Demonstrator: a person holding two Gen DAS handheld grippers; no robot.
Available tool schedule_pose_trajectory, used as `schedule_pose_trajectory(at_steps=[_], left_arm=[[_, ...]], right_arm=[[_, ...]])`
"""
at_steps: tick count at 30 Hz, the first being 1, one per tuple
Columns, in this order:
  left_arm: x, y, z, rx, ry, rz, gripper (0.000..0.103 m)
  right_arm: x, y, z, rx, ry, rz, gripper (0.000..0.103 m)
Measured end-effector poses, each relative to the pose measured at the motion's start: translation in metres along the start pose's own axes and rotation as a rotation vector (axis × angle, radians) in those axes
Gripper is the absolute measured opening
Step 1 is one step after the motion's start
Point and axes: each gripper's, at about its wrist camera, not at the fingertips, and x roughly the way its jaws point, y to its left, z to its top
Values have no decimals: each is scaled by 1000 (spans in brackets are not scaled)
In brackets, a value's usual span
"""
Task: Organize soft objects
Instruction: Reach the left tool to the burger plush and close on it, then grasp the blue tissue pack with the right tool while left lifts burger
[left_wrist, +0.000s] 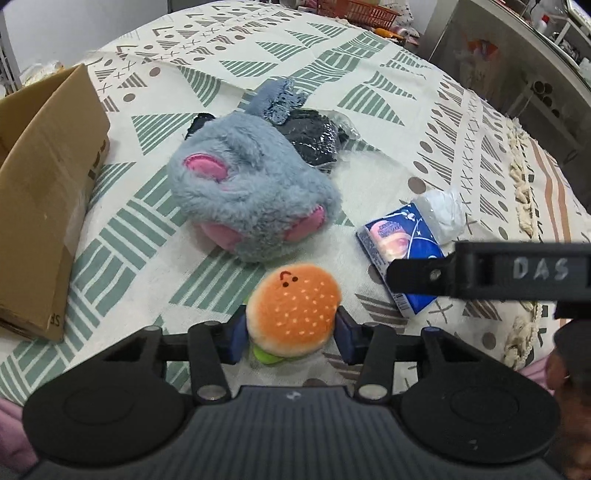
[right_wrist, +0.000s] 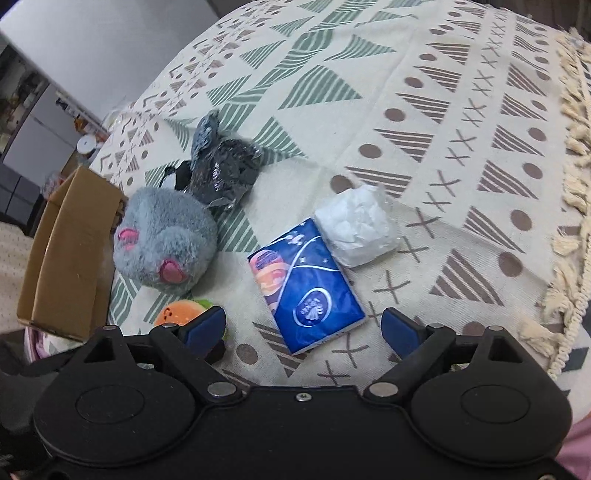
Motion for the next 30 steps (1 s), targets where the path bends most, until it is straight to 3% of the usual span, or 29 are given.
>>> schedule_pose_trajectory(at_steps=[7,8,10,11,16,30], left_arm=[[-10,9,-2,-41,3,14,47],[-12,10,-2,-43,2,16,47],[-19,11,-2,-54,1,14,47],[-23,12,-2,-58,-3,12,47],[-47,16,2,-57,-35,27,47],[-110,37,5,-74,-147,4,47]], right_arm=[[9,6,-2,-49,3,-61,83],[11,9,-2,-63,0,-71,80],[13,16,-4,-107,-2,-101,58],[13,18,-5,-123,1,-112,55],[1,19,-9,-115,-8,-97,54],[-57,33,-16,-42,-172,-95,54]])
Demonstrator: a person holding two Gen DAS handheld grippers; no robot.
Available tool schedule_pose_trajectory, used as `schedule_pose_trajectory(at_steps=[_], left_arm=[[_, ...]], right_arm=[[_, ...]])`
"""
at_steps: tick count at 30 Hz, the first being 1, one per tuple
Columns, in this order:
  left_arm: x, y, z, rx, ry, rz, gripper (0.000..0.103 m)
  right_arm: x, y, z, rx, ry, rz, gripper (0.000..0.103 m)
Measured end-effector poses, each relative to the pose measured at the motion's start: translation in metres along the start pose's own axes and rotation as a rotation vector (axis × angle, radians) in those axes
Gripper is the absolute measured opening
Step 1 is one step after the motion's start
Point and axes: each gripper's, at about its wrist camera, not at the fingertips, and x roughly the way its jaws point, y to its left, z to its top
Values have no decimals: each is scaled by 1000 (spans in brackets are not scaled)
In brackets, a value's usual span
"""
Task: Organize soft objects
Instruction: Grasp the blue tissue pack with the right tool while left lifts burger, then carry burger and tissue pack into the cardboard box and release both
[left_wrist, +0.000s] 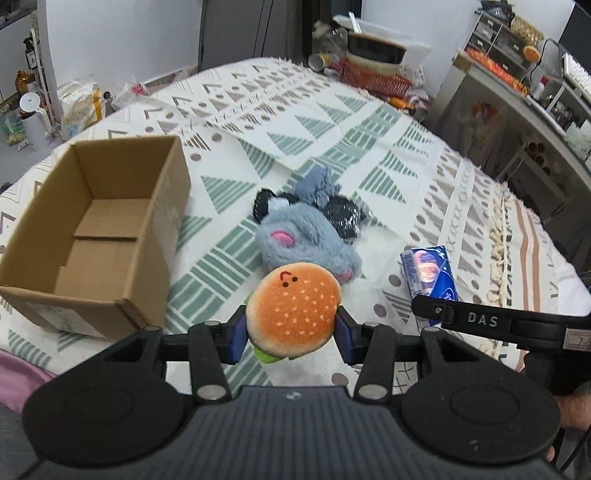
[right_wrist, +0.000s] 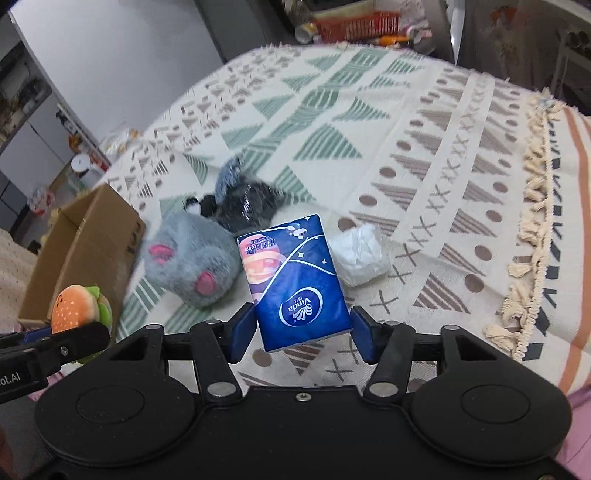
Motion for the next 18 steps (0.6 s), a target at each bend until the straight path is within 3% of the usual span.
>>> schedule_pose_trajectory(at_steps=[8,18], left_arm=[[-33,21,10,-53,-69,-15,47],[-68,44,25,-60,-155,-37,47]], right_arm=[[-56,47,11,-37,-142,6,54],[-100,99,18,-81,-223,48,54]])
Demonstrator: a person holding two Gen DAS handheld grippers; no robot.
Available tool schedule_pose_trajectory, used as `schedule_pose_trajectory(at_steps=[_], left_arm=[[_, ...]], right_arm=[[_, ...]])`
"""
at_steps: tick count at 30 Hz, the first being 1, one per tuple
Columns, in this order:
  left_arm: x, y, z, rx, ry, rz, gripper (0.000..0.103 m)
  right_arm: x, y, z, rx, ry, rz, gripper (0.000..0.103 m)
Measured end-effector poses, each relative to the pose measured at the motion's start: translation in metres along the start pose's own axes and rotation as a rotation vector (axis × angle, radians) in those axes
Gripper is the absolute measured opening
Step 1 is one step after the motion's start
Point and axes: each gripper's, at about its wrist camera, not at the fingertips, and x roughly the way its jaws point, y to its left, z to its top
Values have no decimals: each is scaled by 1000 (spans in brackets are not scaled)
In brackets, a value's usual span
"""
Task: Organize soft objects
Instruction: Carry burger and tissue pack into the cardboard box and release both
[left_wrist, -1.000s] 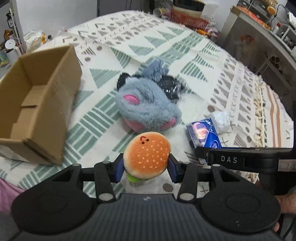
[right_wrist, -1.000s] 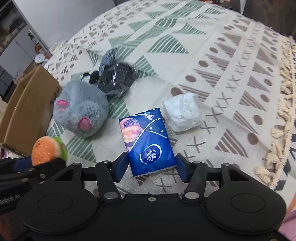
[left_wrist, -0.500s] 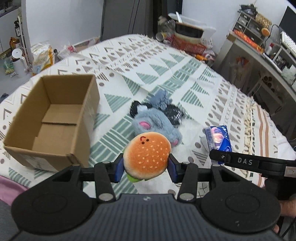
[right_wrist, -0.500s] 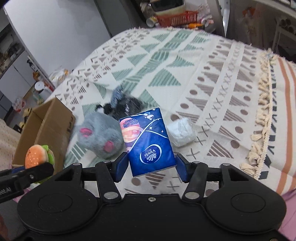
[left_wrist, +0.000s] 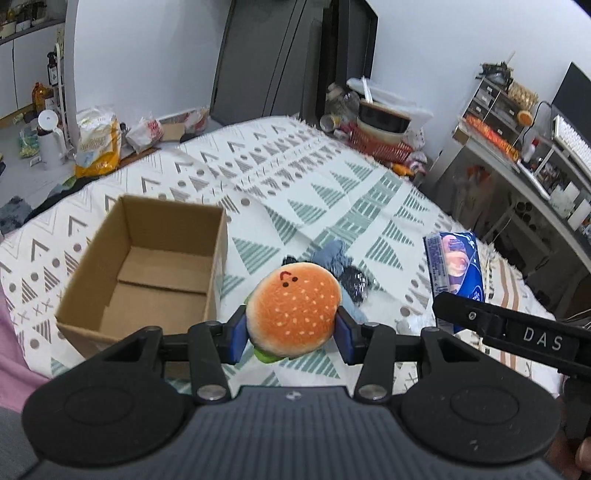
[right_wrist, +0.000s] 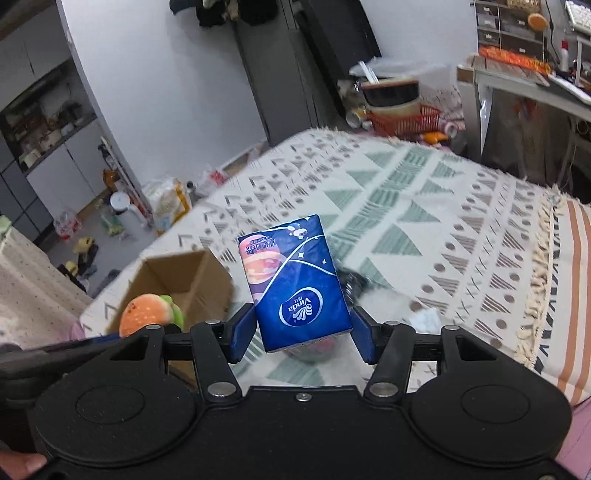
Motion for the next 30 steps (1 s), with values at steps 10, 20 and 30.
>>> schedule_pose_trajectory(at_steps=[10,20,30], left_arm=[[-26,37,24,-25,-67,-24,47],[-32,84,43,-61,-84,-21,47],[-10,133,66,-114,-65,0,47]], right_arm=[[0,43,14,-14,-52,14,54],[21,87,23,8,-36,59,54],[60,118,32,45,14,99,54]])
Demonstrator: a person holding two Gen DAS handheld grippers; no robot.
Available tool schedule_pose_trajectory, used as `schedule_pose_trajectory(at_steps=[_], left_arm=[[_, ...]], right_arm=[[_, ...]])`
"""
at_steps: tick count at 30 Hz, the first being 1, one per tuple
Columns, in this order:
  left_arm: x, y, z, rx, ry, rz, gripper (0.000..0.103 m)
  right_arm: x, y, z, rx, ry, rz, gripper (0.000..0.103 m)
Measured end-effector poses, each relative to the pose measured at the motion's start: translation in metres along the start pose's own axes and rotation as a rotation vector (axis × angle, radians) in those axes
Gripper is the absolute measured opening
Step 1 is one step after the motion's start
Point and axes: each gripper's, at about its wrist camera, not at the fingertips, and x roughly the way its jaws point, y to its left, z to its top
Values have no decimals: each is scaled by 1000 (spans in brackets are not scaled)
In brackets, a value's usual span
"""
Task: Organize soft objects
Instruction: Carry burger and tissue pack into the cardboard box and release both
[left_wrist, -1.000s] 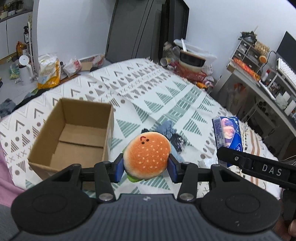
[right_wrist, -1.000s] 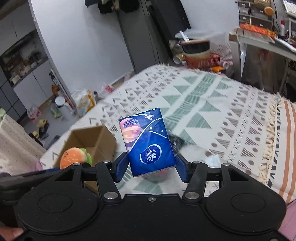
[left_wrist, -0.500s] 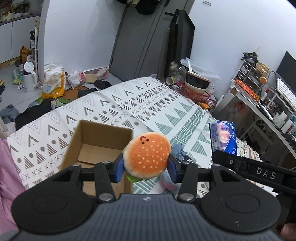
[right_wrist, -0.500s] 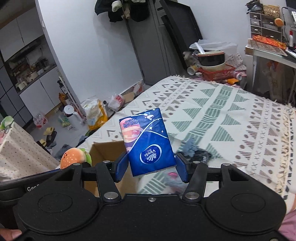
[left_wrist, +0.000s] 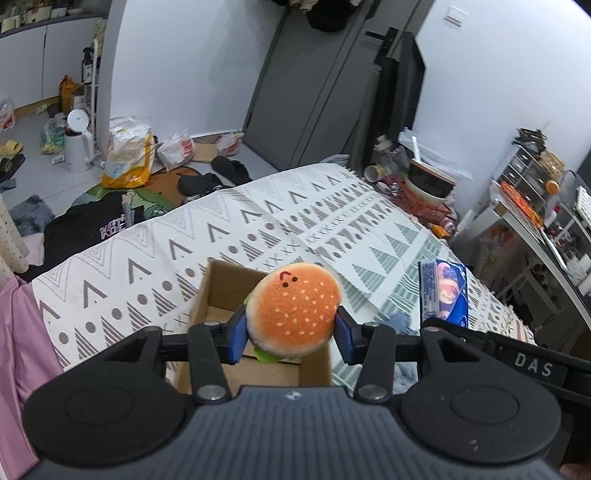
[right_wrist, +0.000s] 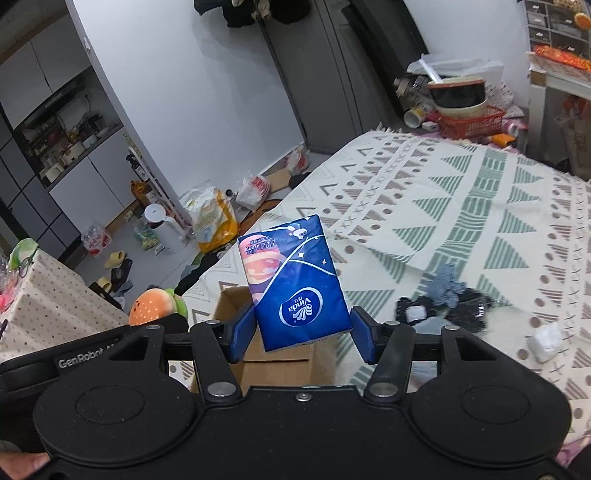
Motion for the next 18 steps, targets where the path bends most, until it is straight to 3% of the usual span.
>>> schedule_pose_trajectory(at_steps=[3,8,18], left_arm=[[12,12,7,-19,19,7,47],[36,27,16,-49,67,16,47],[84,41,20,-70,156,33,47]], right_arm=[[12,6,3,20,23,14,54],[34,8,10,122,99,108,54],[77,13,12,142,185,98,54]])
